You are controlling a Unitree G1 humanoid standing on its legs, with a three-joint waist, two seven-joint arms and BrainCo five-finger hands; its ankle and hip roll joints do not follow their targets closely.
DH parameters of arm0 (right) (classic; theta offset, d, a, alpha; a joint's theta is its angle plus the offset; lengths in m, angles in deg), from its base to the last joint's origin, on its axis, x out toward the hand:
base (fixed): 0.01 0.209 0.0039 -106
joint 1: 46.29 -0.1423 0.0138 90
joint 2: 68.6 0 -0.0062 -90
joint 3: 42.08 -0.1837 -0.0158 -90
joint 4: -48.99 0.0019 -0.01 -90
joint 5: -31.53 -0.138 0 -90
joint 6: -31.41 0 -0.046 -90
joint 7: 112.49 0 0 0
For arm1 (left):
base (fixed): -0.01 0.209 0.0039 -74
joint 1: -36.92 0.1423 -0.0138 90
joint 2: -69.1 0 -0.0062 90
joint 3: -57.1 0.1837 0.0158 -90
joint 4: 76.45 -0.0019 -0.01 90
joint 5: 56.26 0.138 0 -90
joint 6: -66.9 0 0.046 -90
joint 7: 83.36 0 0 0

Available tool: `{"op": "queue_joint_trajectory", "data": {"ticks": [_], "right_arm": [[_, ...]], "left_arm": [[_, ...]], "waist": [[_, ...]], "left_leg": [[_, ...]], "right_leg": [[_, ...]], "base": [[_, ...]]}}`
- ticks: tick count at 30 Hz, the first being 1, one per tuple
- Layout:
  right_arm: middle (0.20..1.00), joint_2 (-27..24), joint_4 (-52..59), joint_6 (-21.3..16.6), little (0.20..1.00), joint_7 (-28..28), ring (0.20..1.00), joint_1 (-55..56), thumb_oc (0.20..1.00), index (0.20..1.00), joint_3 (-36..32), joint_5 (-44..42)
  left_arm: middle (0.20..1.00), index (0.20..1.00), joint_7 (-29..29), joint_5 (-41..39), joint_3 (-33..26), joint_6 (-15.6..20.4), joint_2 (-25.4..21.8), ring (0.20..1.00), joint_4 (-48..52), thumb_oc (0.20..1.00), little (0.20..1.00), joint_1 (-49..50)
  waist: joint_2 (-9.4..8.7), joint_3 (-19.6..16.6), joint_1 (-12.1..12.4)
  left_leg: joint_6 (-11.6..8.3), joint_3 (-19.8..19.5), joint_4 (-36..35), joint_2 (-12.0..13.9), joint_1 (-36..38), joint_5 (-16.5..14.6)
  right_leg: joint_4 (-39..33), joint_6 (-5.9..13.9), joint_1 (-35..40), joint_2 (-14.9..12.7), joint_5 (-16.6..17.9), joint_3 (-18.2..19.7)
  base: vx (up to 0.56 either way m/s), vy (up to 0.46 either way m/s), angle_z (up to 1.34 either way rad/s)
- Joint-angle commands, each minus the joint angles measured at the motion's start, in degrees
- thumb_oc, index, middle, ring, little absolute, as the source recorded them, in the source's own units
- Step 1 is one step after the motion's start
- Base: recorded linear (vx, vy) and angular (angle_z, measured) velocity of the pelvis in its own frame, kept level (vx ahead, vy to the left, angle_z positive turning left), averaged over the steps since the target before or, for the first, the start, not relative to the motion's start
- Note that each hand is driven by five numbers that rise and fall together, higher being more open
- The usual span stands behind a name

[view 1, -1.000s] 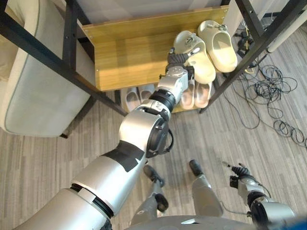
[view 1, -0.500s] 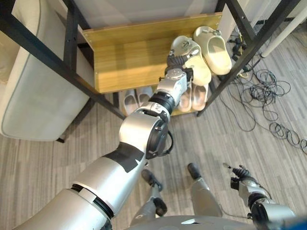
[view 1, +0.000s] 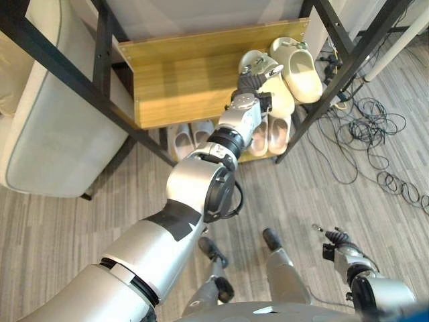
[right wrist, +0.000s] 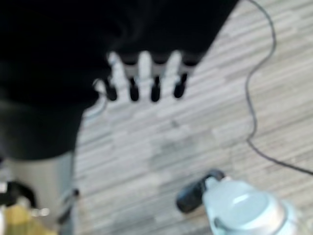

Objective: Arrange the slippers neatly on the shoe rack.

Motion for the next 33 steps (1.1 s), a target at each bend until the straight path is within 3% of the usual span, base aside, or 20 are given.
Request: {"op": "queue_joint_trajectory", "data": {"ticks": [1, 10, 24, 31, 33], "right_arm": [[1.000, -7.7, -1.6, -0.6, 1.000, -0.7, 1.000, -4.6, 1.000, 1.000, -1.7, -2.2], [1.000, -7.0, -2.7, -1.2, 1.000, -1.6, 1.000, -3.7, 1.000, 1.000, -2.3, -3.0], [1.000, -5.6, -1.0, -1.0, 1.000, -1.9, 1.000, -0.3, 1.000, 1.000, -2.8, -2.6], [1.000, -4.5, 1.0, -1.6, 1.000, -3.0, 1.000, 1.9, 1.000, 1.000, -4.3, -2.7], [1.000, -5.0, 2.2, -1.7, 1.000, -4.0, 1.000, 2.1, 1.000, 1.000, -5.6, -3.1]], "left_arm": [[1.000, 1.000, -1.8, 0.8, -6.8, 2.5, 17.4, 1.000, -1.1, 1.000, 1.000, -5.1], [1.000, 1.000, -1.9, 3.1, -4.0, 3.3, 18.1, 1.000, 1.9, 1.000, 1.000, -4.0], [1.000, 1.000, -3.3, 9.0, 4.0, 3.5, 17.6, 1.000, 4.0, 1.000, 1.000, 4.4], [1.000, 1.000, -7.1, 15.8, 13.9, 1.2, 16.2, 1.000, 5.6, 1.000, 1.000, 12.8], [1.000, 1.000, -11.5, 19.7, 21.4, 0.0, 16.1, 1.000, 8.7, 1.000, 1.000, 19.1]], "waist": [[3.79, 5.9, 1.2], [3.54, 5.3, 2.2], [0.71, 2.2, 3.6], [-0.06, 1.1, 5.3], [0.12, 0.6, 6.8]], "left_leg": [[-4.16, 1.0, 0.6, -3.6, 12.5, -9.4], [-4.53, -0.3, 0.6, -2.8, 13.0, -9.0], [-5.69, -3.7, 0.6, -1.0, 17.2, -8.3], [-6.17, -5.9, 0.6, -0.4, 19.6, -7.7], [-6.71, -7.6, 0.6, -0.3, 20.2, -7.2]], "right_leg": [[-2.5, -2.89, -0.2, 4.3, 2.5, 2.9], [-2.3, -3.31, 1.3, 4.8, 2.1, 1.7], [-5.6, -3.98, 9.0, 4.2, 2.2, -3.5], [-7.7, -4.39, 13.7, 3.5, 2.2, -6.7], [-9.7, -4.23, 16.2, 2.8, 2.9, -8.9]], "base": [[0.00, 0.000, 0.00], [0.00, -0.016, 0.02], [0.00, -0.035, 0.12], [-0.04, -0.031, 0.22], [-0.13, -0.012, 0.21]]}}
